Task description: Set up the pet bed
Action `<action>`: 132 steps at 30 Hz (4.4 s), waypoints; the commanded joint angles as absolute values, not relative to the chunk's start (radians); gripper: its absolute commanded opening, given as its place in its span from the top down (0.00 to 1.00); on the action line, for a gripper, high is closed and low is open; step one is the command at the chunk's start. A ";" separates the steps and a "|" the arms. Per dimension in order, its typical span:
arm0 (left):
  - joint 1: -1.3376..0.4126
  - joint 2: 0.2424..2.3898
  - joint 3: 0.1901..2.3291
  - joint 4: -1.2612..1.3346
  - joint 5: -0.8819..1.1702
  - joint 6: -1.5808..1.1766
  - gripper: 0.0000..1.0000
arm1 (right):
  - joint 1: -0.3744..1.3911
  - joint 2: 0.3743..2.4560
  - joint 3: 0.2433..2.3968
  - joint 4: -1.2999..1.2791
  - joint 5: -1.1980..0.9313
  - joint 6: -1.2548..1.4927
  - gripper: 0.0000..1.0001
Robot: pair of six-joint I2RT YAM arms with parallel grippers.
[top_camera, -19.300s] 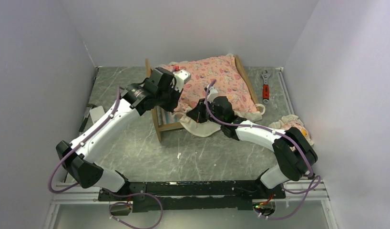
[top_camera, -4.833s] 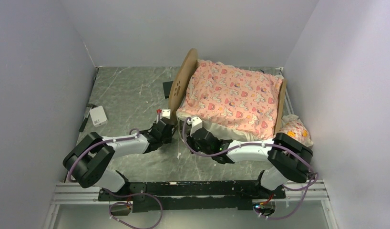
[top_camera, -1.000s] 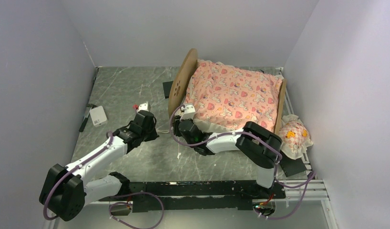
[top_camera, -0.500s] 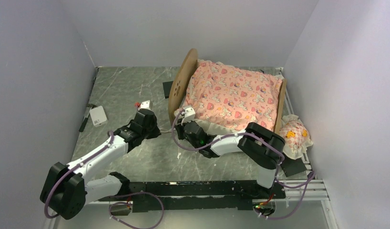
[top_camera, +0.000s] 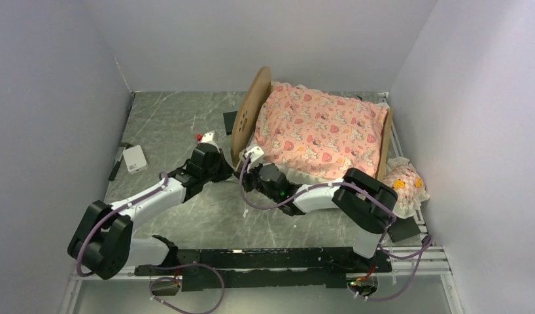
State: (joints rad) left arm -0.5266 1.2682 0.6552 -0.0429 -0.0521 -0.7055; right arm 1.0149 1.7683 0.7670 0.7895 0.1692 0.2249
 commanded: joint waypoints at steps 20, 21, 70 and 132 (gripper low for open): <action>-0.525 1.318 0.520 0.382 0.220 -0.509 1.00 | 0.964 1.731 0.835 0.658 -0.147 0.053 0.77; -0.525 1.325 0.515 0.399 0.231 -0.494 1.00 | 0.965 1.725 0.844 0.630 -0.146 0.041 0.75; -0.525 1.455 0.550 0.537 0.373 -0.402 1.00 | 0.876 1.622 0.839 0.287 -0.133 -0.603 0.55; -0.525 1.417 0.545 0.504 0.382 -0.367 1.00 | 0.790 1.736 1.048 0.016 -0.284 -0.806 0.95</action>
